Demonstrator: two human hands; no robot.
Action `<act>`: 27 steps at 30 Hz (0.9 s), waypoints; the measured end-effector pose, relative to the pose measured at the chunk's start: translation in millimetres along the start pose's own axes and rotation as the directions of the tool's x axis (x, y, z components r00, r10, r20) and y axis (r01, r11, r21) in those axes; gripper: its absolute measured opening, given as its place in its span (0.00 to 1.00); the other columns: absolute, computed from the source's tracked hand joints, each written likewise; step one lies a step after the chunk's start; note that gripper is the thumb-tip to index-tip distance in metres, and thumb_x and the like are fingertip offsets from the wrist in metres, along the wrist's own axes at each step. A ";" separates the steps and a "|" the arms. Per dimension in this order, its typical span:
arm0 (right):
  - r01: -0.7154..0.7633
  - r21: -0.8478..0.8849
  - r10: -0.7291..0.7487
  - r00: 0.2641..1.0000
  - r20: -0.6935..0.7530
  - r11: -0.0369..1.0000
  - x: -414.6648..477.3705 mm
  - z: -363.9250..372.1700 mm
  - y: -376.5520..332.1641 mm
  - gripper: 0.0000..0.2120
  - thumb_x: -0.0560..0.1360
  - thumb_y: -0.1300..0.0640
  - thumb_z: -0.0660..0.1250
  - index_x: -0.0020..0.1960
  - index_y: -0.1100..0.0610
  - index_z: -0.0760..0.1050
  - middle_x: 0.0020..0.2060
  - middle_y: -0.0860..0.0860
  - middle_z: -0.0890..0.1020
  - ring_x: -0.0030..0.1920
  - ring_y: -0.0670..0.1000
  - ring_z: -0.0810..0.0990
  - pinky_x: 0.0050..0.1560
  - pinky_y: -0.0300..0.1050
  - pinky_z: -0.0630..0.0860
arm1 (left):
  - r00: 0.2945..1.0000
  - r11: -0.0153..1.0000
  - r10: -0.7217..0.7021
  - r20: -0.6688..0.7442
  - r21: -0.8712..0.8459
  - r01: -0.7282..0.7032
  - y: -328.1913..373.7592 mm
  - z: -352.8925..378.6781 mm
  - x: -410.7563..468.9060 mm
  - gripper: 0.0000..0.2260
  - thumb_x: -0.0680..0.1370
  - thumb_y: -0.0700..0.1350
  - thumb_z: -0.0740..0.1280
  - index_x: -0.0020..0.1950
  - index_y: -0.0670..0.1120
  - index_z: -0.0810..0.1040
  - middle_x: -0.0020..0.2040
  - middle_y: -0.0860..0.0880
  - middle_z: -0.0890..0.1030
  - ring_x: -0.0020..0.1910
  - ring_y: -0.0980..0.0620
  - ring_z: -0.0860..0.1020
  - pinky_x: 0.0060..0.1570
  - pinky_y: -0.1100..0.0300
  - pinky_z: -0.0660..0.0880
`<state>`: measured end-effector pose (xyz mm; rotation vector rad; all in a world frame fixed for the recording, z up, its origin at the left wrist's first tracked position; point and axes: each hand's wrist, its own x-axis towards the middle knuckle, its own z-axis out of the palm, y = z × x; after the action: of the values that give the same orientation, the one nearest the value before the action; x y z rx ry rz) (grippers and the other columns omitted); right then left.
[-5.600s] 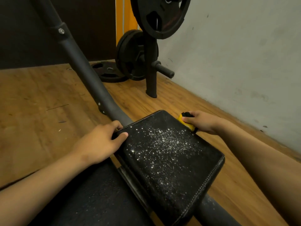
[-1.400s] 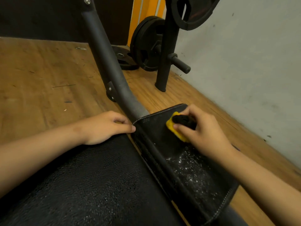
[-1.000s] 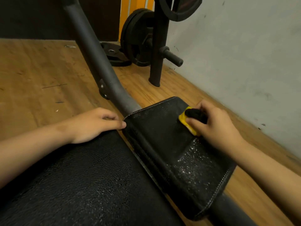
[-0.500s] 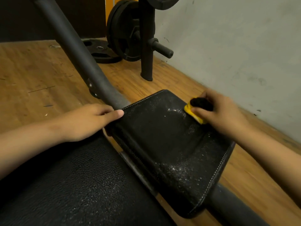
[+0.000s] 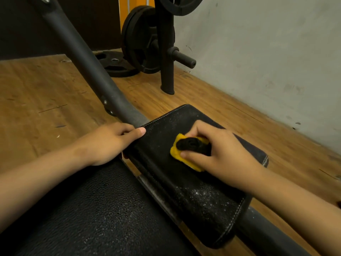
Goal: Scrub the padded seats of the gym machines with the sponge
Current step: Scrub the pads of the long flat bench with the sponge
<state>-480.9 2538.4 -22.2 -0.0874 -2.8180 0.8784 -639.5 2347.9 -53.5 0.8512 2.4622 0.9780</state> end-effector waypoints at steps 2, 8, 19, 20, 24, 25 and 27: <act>-0.013 -0.058 0.012 1.000 -0.023 0.998 2.6 -9.5 8.5 0.11 0.71 0.53 0.74 0.43 0.46 0.71 0.39 0.39 0.78 0.42 0.35 0.76 0.40 0.29 0.69 | 1.000 1.000 -0.009 -0.007 -0.008 0.009 0.3 -0.5 0.5 0.21 0.76 0.63 0.57 0.51 0.49 0.82 0.46 0.49 0.84 0.46 0.58 0.79 0.47 0.69 0.69; -0.298 -0.175 0.254 0.938 -0.236 0.938 65.7 -26.3 52.5 0.10 0.74 0.52 0.70 0.49 0.50 0.69 0.44 0.47 0.76 0.47 0.49 0.76 0.37 0.40 0.66 | 1.000 0.999 0.019 0.019 -0.051 -0.018 -3.1 0.6 4.4 0.27 0.68 0.69 0.55 0.45 0.50 0.82 0.41 0.50 0.84 0.38 0.59 0.80 0.46 0.60 0.73; -0.016 -0.007 0.016 1.000 -0.005 1.000 47.4 13.8 -9.8 0.11 0.73 0.50 0.71 0.50 0.50 0.72 0.46 0.43 0.80 0.45 0.39 0.78 0.42 0.36 0.75 | 0.999 0.997 0.044 -0.013 -0.067 -0.045 -6.4 1.2 5.8 0.23 0.74 0.64 0.58 0.46 0.48 0.83 0.42 0.50 0.84 0.42 0.59 0.80 0.43 0.67 0.71; 0.013 -0.004 -0.013 0.999 0.033 1.000 41.8 12.8 -11.9 0.10 0.73 0.50 0.72 0.50 0.50 0.72 0.46 0.43 0.80 0.46 0.40 0.78 0.42 0.35 0.74 | 0.999 0.997 0.050 -0.018 -0.065 -0.051 -6.7 1.2 6.4 0.23 0.74 0.64 0.58 0.46 0.48 0.83 0.43 0.49 0.84 0.42 0.58 0.80 0.42 0.70 0.71; -0.062 -0.101 0.061 0.998 -0.012 0.993 49.6 0.4 3.0 0.10 0.74 0.51 0.70 0.52 0.47 0.70 0.48 0.41 0.77 0.45 0.39 0.75 0.40 0.31 0.72 | 0.999 0.997 0.034 -0.025 -0.061 -0.036 -6.7 1.7 7.4 0.21 0.77 0.61 0.59 0.47 0.47 0.83 0.45 0.48 0.84 0.43 0.59 0.79 0.41 0.74 0.69; -0.117 -0.124 0.111 0.992 -0.053 0.985 55.8 -4.7 11.8 0.11 0.75 0.51 0.69 0.53 0.48 0.70 0.49 0.42 0.77 0.46 0.40 0.75 0.41 0.32 0.72 | 0.999 0.997 0.036 -0.023 -0.066 -0.038 -6.7 1.9 7.2 0.21 0.77 0.61 0.59 0.47 0.47 0.83 0.44 0.48 0.84 0.42 0.59 0.79 0.41 0.74 0.69; -0.216 -0.156 0.198 0.972 -0.124 0.964 65.2 -14.9 28.5 0.11 0.75 0.51 0.69 0.54 0.50 0.69 0.50 0.46 0.78 0.47 0.45 0.76 0.42 0.37 0.74 | 0.999 0.997 0.033 -0.022 -0.070 -0.035 -6.1 1.6 6.1 0.20 0.78 0.60 0.60 0.47 0.47 0.83 0.44 0.48 0.84 0.41 0.60 0.79 0.40 0.73 0.69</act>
<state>-541.9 2577.4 -15.8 -0.4482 -2.8113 0.6486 -645.7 2349.1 -59.6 0.8666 2.4224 1.0835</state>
